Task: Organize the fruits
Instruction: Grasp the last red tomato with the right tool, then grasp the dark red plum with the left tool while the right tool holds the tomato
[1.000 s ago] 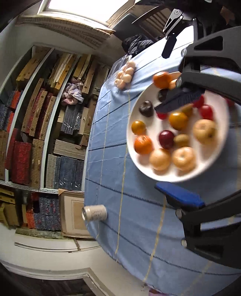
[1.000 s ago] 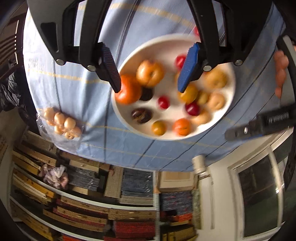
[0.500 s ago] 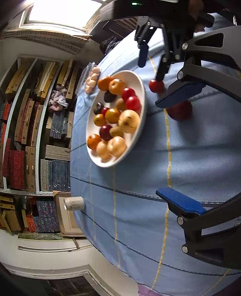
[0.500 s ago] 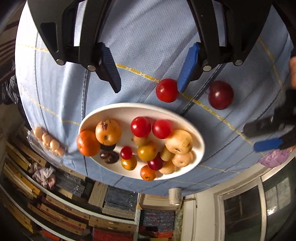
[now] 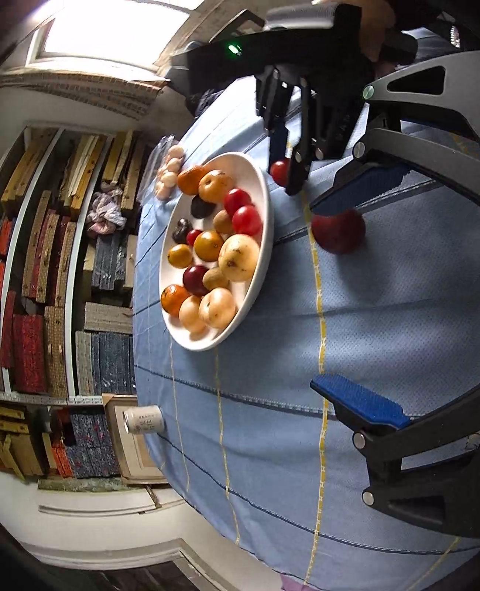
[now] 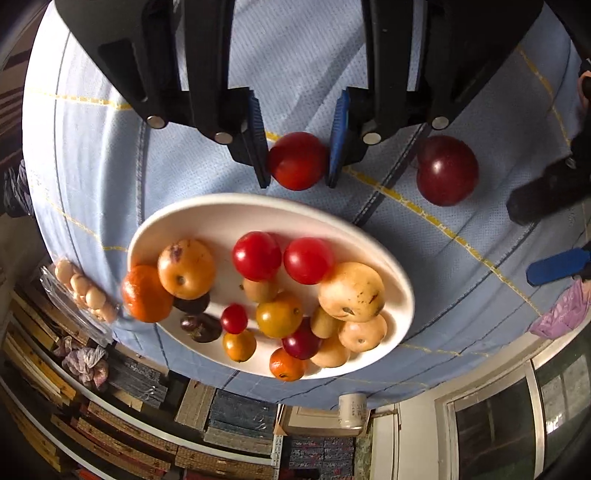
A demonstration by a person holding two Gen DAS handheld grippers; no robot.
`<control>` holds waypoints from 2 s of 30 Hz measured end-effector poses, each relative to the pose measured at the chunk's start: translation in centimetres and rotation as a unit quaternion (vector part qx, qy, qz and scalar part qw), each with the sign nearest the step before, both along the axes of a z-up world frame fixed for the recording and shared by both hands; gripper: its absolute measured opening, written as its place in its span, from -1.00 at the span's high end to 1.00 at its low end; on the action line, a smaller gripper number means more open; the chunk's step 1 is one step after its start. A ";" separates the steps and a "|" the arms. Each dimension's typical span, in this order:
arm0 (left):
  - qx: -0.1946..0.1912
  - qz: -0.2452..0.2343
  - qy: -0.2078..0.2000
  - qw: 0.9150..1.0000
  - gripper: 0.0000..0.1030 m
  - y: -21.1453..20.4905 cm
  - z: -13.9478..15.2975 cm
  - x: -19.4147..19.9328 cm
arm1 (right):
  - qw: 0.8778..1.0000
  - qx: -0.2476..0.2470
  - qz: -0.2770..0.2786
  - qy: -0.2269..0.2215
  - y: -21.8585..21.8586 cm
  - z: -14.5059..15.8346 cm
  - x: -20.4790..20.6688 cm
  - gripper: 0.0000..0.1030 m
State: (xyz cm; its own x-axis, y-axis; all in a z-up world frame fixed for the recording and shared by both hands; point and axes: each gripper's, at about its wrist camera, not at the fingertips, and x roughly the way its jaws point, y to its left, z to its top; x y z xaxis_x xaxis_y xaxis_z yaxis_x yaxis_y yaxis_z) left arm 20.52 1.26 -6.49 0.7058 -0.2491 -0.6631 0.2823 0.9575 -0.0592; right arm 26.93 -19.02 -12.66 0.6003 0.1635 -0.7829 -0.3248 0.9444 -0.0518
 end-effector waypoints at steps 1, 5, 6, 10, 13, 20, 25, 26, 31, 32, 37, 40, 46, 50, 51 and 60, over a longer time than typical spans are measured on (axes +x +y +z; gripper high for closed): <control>0.003 -0.005 0.000 1.000 -0.70 -0.3 -0.1 -0.1 | 1.000 0.007 -0.001 -0.001 -0.4 0.2 -0.4 0.42; 0.025 -0.023 0.003 0.999 -0.70 -2.0 -0.7 -0.4 | 0.999 0.041 -0.021 -0.006 -3.0 1.3 -2.3 0.42; 0.029 -0.027 0.004 0.999 -0.70 -2.4 -0.8 -0.4 | 0.998 0.050 -0.027 -0.007 -3.7 1.6 -2.9 0.42; 0.043 -0.040 0.010 0.998 -0.70 -4.4 -1.5 -0.3 | 0.996 0.080 -0.047 -0.015 -6.1 2.2 -5.1 0.42; 0.055 -0.042 0.004 0.998 -0.69 -5.7 -1.9 0.0 | 0.993 0.099 -0.055 -0.011 -7.2 2.1 -6.5 0.42; 0.052 -0.032 0.056 0.997 0.05 -5.9 -3.7 1.9 | 0.991 0.123 -0.056 -0.009 -8.0 2.0 -8.4 0.41; 0.044 -0.025 0.053 0.997 0.23 -5.4 -3.6 1.8 | 0.990 0.129 -0.056 -0.014 -8.1 2.2 -8.8 0.40; 0.041 -0.025 0.054 0.997 0.23 -5.3 -3.5 1.7 | 0.990 0.131 -0.056 -0.014 -8.1 2.2 -8.9 0.40; 0.045 -0.025 0.050 0.997 0.23 -5.4 -3.1 1.0 | 0.990 0.132 -0.057 -0.011 -8.2 1.9 -9.1 0.40; 0.045 -0.025 0.050 0.997 0.23 -5.4 -3.2 1.0 | 0.990 0.131 -0.058 -0.011 -8.2 1.9 -9.2 0.40; 0.044 -0.024 0.044 0.998 0.23 -5.4 -2.5 0.4 | 0.990 0.127 -0.055 -0.017 -8.0 2.2 -9.4 0.40; 0.039 -0.023 0.041 0.998 0.23 -5.2 -2.1 -0.1 | 0.991 0.123 -0.052 -0.022 -7.9 2.4 -9.6 0.40; 0.034 -0.020 0.031 0.999 0.23 -4.9 -1.3 -1.2 | 0.991 0.122 -0.049 -0.027 -7.8 2.7 -10.1 0.40; 0.030 -0.020 0.026 0.999 0.23 -4.7 -0.8 -1.8 | 0.991 0.124 -0.048 -0.031 -7.9 3.1 -10.2 0.40; 0.030 -0.021 0.024 0.999 0.23 -4.7 -0.6 -1.8 | 0.991 0.123 -0.047 -0.032 -7.9 3.2 -10.2 0.40; 0.020 -0.015 0.003 1.000 0.23 -4.2 2.7 -0.1 | 0.989 0.134 -0.026 -0.051 -8.6 6.8 -8.3 0.40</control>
